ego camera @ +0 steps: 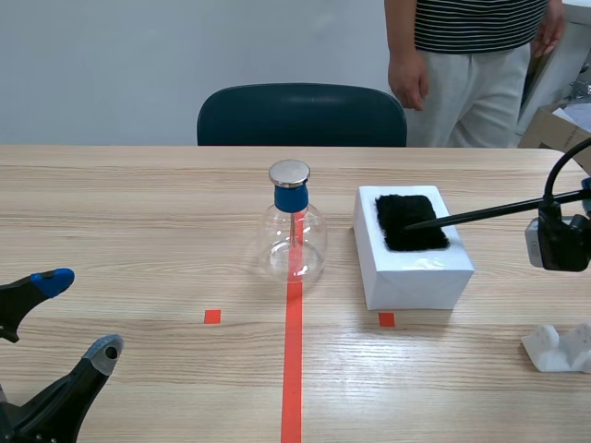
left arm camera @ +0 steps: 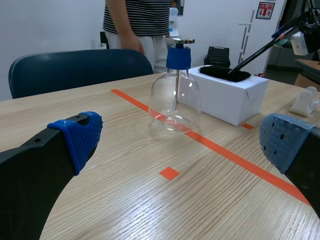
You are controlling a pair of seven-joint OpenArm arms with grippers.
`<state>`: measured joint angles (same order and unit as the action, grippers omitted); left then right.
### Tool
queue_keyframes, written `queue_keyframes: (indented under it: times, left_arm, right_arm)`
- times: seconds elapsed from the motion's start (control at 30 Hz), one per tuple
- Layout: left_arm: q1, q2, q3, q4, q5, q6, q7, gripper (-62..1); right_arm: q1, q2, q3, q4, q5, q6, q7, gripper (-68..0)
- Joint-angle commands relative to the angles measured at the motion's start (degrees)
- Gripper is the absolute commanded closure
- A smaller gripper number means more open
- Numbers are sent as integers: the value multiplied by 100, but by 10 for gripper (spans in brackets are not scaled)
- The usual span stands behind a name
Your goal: Do the electroscope experiment. rub the rod on the fur
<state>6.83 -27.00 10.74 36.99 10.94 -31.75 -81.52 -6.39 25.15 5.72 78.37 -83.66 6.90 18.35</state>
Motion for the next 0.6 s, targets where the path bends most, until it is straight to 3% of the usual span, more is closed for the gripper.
queue_keyframes:
  times: [0.0, 0.07, 0.33, 0.43, 0.57]
  left_arm:
    - [-31, -50, -20, 83, -37, -11, -98, -623]
    - [-31, -50, -20, 83, -37, -11, -98, -623]
    - [-31, -50, -20, 83, -37, -11, -98, -623]
    - [-31, -50, -20, 83, -37, -11, -98, -623]
    - [-31, -50, -20, 83, -37, -11, -98, -623]
  right_arm:
    - [68, 101, -76, 52, -4, -39, -31, -102]
    - [68, 101, -96, 52, -4, -39, -72, -102]
    - [66, 105, -81, 52, -4, -31, -1075, -102]
    - [68, 90, -94, 52, -4, -37, -964, -102]
    - [68, 68, -94, 52, -4, -39, -407, -102]
